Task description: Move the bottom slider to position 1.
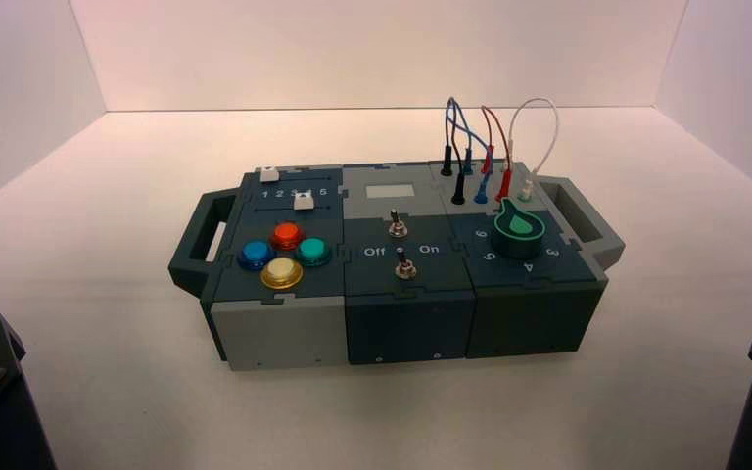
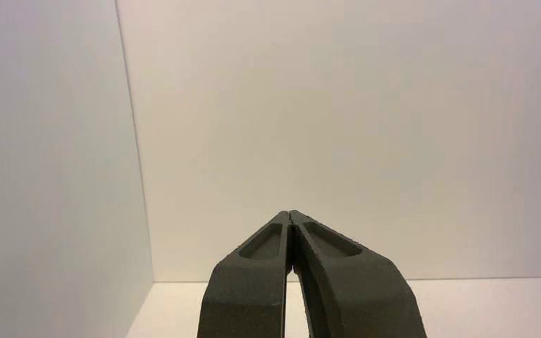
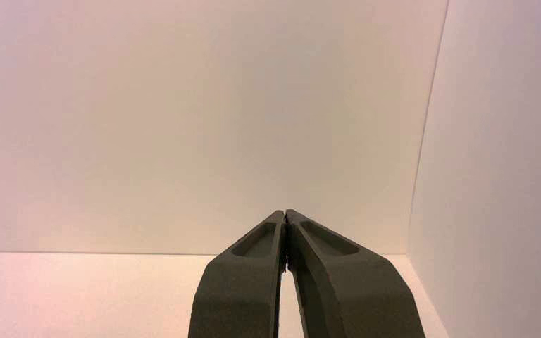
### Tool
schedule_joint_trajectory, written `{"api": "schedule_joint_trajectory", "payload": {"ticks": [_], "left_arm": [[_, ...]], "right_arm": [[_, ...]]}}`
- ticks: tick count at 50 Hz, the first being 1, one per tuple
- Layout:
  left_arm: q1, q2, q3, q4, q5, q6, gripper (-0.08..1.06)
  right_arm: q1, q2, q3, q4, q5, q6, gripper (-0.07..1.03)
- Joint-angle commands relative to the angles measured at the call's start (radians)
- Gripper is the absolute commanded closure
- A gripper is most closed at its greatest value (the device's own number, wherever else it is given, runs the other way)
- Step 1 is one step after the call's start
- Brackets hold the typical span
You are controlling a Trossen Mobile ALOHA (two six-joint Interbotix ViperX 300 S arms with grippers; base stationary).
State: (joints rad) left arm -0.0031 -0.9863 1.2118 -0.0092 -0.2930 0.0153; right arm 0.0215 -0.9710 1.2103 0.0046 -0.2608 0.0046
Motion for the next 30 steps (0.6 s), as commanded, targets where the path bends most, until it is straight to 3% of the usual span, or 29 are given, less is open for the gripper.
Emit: {"api": "schedule_joint_trajectory", "payload": {"ticks": [1,30], "left_arm": [[0.000,0.009,-0.020,-0.002,-0.003,0.003,1.00],[0.000,0.015,-0.021,-0.002,0.026,0.003,1.00]], "right_arm": [[0.000,0.006,-0.026,0.005,-0.003,0.006,0.99],[0.014,0.025,-0.037,0.005,0.049,0.008,0.99]]}}
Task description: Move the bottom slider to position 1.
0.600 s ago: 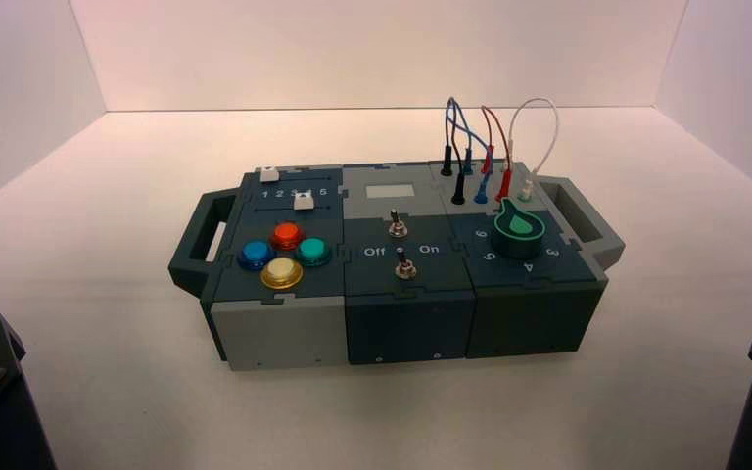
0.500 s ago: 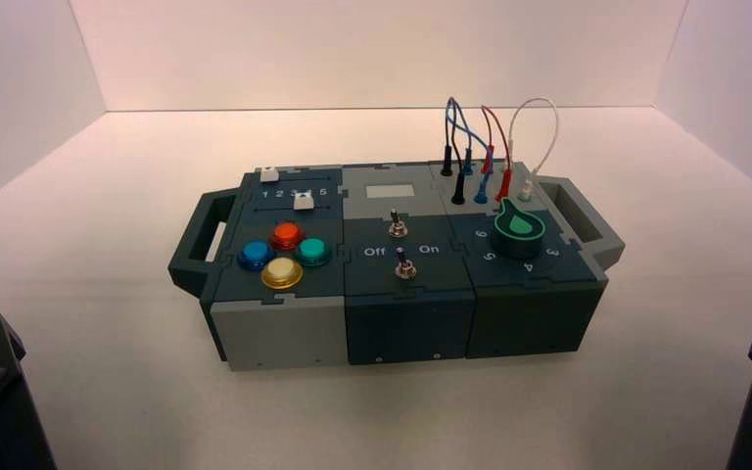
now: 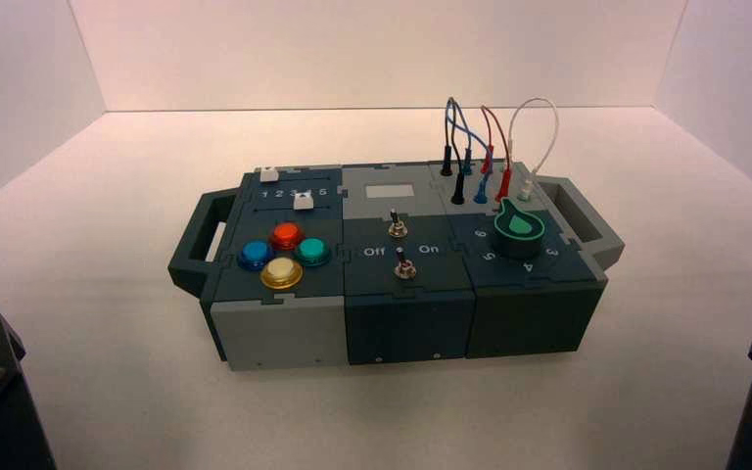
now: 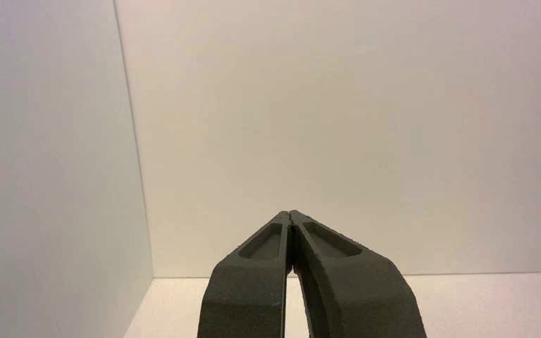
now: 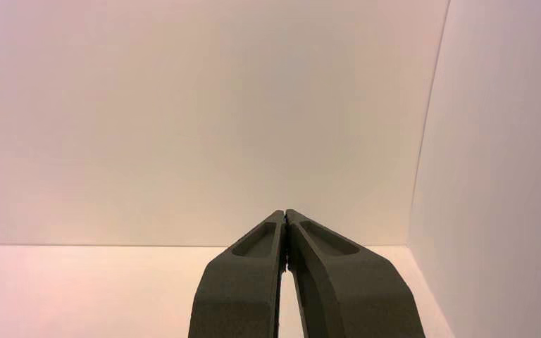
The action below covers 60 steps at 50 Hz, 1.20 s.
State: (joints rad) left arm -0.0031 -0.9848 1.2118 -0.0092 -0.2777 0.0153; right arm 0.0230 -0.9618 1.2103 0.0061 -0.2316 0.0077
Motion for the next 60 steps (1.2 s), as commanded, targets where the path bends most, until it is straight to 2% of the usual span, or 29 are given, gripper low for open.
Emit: {"api": "schedule_joint_trajectory", "payload": {"ticks": [1,9,15,18,21,22,27,32,36,44,49,60], "left_arm": [[0.000,0.020,-0.026,-0.002,0.026,0.003,1.00],[-0.034,0.072,-0.069,-0.002,0.143,0.003,1.00],[-0.057,0.092,-0.087,-0.002,0.196,0.003,1.00],[-0.097,0.112,-0.117,-0.002,0.282,0.003,1.00],[-0.106,0.117,-0.124,-0.003,0.305,0.003,1.00],[-0.126,0.126,-0.137,-0.002,0.360,0.003,1.00],[-0.189,0.186,-0.161,-0.011,0.499,0.003,1.00],[-0.227,0.225,-0.170,-0.015,0.558,0.003,1.00],[-0.293,0.305,-0.184,-0.021,0.618,0.000,1.00],[-0.351,0.387,-0.204,-0.021,0.657,-0.003,1.01],[-0.374,0.420,-0.216,-0.025,0.678,-0.005,1.01],[-0.382,0.431,-0.222,-0.025,0.695,-0.006,1.01]], "right_arm": [[0.021,0.021,-0.043,0.005,0.040,0.006,0.99],[0.115,0.077,-0.092,0.006,0.150,0.008,0.99],[0.155,0.098,-0.106,0.006,0.190,0.008,0.99],[0.224,0.140,-0.135,0.005,0.268,0.008,0.99],[0.236,0.150,-0.143,0.006,0.284,0.008,0.99],[0.262,0.172,-0.153,0.012,0.316,0.008,0.99],[0.362,0.273,-0.206,0.072,0.436,0.009,0.99],[0.433,0.328,-0.239,0.086,0.497,0.008,0.99],[0.560,0.422,-0.281,0.092,0.555,0.009,0.99],[0.657,0.506,-0.321,0.100,0.588,0.009,0.99],[0.727,0.572,-0.353,0.138,0.604,0.009,0.99],[0.805,0.704,-0.422,0.187,0.641,0.009,0.99]]}}
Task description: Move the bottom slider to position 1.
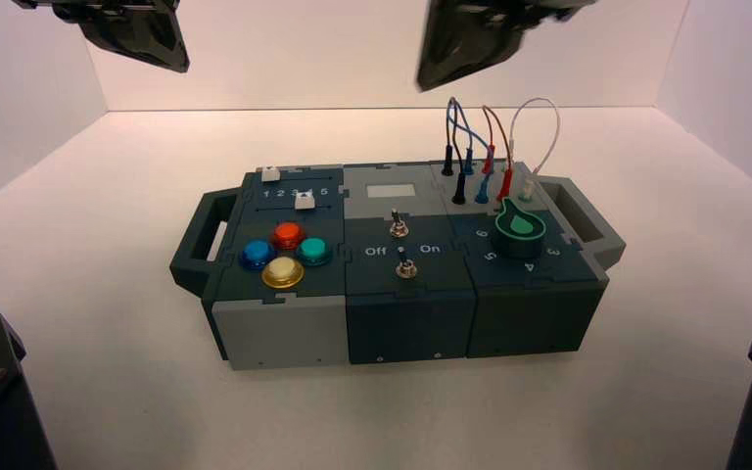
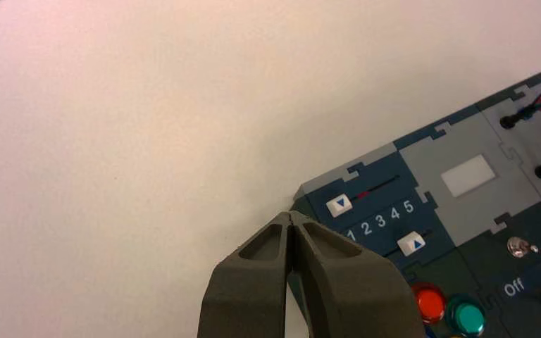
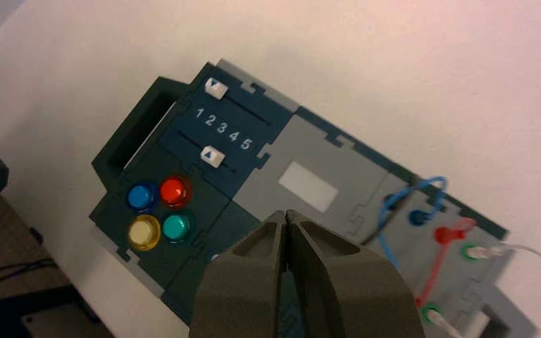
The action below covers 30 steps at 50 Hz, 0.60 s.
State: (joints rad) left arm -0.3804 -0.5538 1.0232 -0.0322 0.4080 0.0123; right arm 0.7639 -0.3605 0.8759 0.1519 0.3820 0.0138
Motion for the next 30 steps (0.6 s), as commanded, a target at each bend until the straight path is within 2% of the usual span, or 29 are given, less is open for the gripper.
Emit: {"api": "schedule_joint_trajectory", "payload": {"ticks": [1,7,10,21,26,30], "left_arm": [[-0.005,0.000,-0.035,-0.003,0.012,-0.003,1.01],[-0.005,-0.005,-0.040,-0.002,0.046,-0.003,1.01],[-0.005,-0.005,-0.043,-0.002,0.057,-0.003,1.01],[-0.005,-0.011,-0.052,-0.002,0.084,-0.003,1.01],[-0.003,-0.011,-0.058,-0.002,0.092,-0.005,1.01],[-0.005,-0.012,-0.058,-0.002,0.095,-0.003,1.01]], "right_arm": [[0.074,0.123,-0.095,0.046,0.032,0.005,0.99],[0.104,0.299,-0.195,0.106,0.067,0.003,0.99],[0.106,0.357,-0.230,0.120,0.087,0.003,0.99],[0.121,0.451,-0.295,0.156,0.126,0.003,0.99],[0.120,0.495,-0.324,0.196,0.130,0.003,0.99],[0.121,0.512,-0.330,0.210,0.133,0.003,0.99]]}}
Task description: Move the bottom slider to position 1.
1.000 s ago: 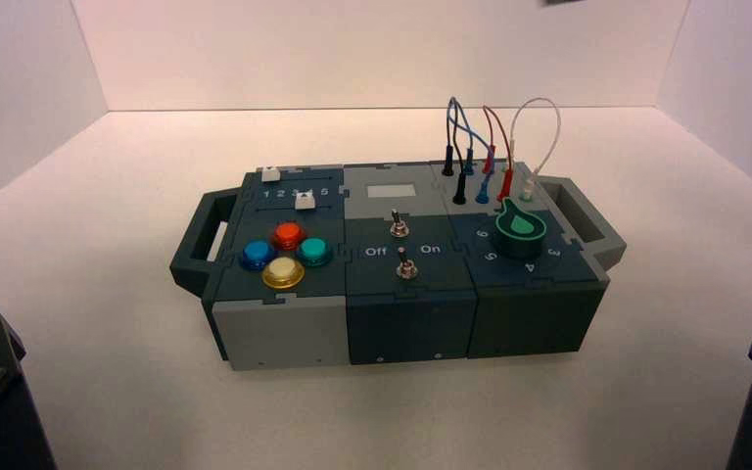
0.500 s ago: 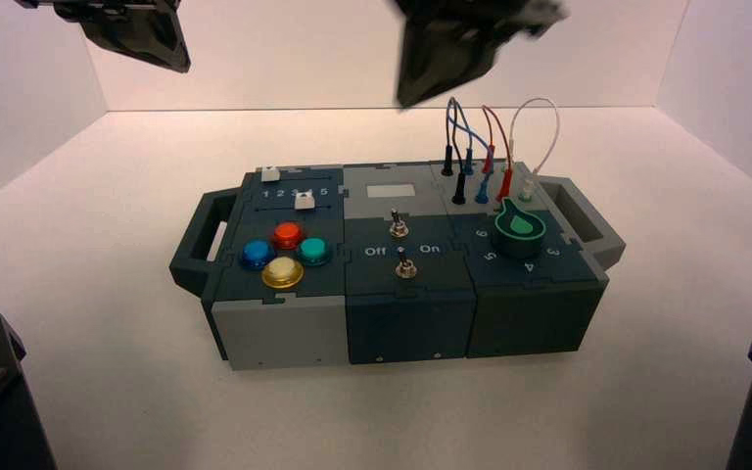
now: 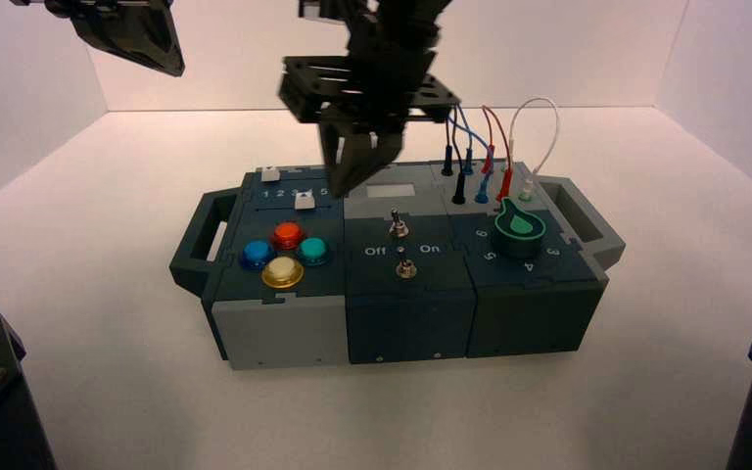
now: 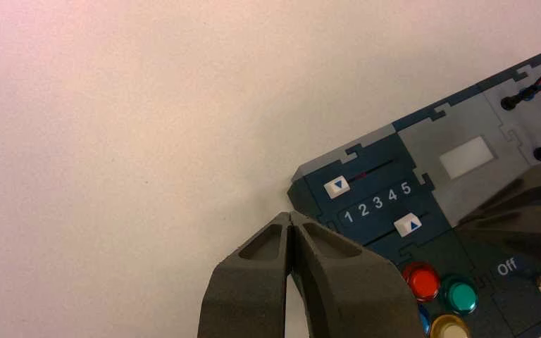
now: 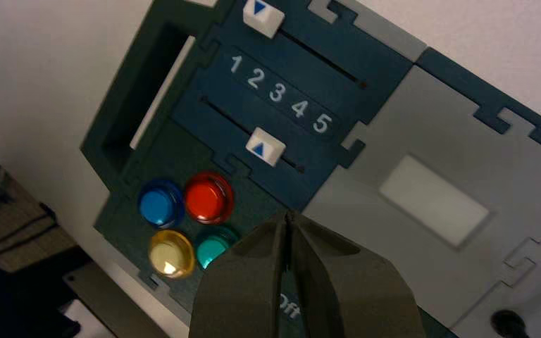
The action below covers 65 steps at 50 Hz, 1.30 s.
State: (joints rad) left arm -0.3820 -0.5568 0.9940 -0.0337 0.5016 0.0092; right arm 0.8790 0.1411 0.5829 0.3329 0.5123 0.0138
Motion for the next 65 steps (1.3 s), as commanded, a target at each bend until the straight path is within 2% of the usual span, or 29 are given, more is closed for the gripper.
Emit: {"api": "schedule_joint_trajectory", "payload": {"ticks": [1,13,38,65], "left_arm": [[-0.003,-0.011,-0.029,0.000,0.002,-0.002,1.01],[-0.003,-0.014,-0.031,0.000,0.005,-0.002,1.01],[-0.003,-0.023,-0.032,0.000,0.006,0.002,1.01],[-0.003,-0.021,-0.034,0.003,0.006,0.002,1.01]], "right_arm": [[0.006,0.014,-0.038,0.034,0.003,0.003,0.99],[0.005,0.054,-0.061,0.041,-0.009,0.002,0.99],[-0.041,0.086,-0.084,0.034,-0.029,-0.002,0.99],[-0.021,0.138,-0.149,0.055,0.026,0.000,0.99]]}}
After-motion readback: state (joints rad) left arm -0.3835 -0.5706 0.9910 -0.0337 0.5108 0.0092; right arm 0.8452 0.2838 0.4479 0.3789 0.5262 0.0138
